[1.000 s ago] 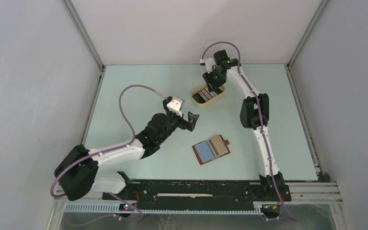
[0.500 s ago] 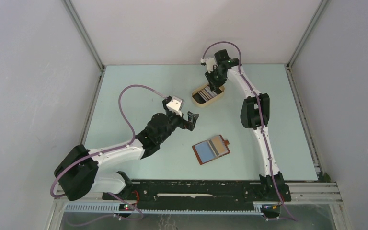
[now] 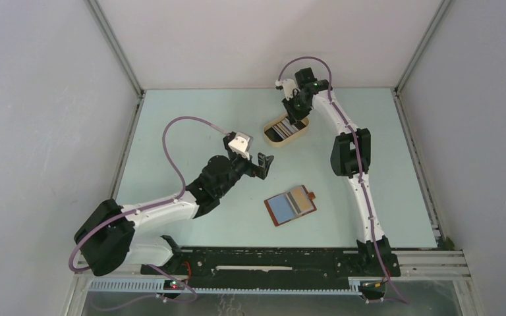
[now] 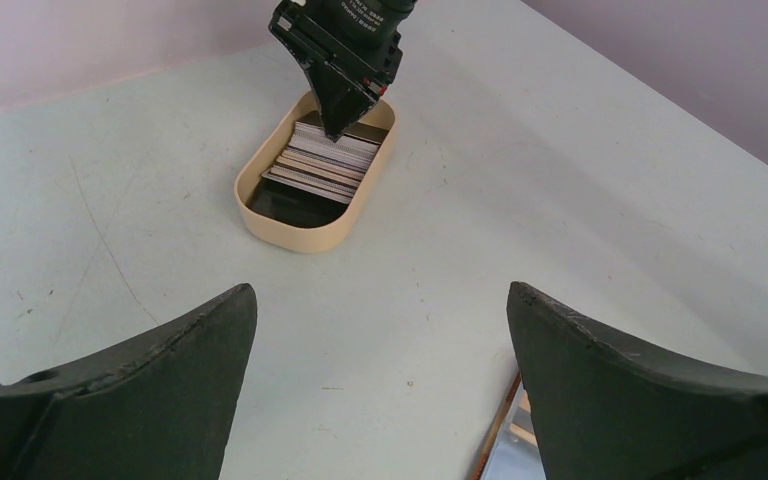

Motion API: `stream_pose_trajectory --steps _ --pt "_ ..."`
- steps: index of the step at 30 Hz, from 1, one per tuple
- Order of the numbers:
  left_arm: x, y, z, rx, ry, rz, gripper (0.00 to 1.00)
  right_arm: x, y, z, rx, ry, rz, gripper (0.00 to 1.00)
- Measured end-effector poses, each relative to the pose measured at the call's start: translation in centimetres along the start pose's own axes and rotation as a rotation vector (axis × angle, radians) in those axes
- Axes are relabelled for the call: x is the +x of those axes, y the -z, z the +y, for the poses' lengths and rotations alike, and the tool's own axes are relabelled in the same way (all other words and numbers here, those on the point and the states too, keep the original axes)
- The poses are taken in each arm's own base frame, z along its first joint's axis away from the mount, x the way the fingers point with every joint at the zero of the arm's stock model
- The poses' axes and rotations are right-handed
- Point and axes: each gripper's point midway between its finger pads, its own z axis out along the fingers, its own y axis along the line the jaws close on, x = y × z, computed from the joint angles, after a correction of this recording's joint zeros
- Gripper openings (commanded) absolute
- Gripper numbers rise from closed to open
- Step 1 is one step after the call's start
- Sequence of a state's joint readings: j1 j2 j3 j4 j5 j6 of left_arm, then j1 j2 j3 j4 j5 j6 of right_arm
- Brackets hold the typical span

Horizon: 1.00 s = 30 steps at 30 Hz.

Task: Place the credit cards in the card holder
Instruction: Pick up the credit card from the storage box.

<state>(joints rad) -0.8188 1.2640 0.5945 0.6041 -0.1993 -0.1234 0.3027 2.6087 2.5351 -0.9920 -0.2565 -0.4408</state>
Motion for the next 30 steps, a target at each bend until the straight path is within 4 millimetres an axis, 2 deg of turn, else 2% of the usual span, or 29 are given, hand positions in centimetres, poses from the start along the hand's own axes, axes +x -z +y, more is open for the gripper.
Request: stream_pose_trajectory --steps 12,23,30 --pt "-0.07 0.02 -0.01 0.000 0.000 -0.002 1.00 -0.27 0.51 0.17 -0.007 0.008 -0.007 0.20" --pt "-0.08 0.01 0.00 0.000 0.000 -0.002 1.00 -0.25 0.63 0.31 -0.015 0.019 -0.006 0.24" --pt "-0.06 0.02 0.00 0.000 0.000 -0.002 1.00 -0.17 0.65 0.58 -0.032 0.022 -0.005 0.23"
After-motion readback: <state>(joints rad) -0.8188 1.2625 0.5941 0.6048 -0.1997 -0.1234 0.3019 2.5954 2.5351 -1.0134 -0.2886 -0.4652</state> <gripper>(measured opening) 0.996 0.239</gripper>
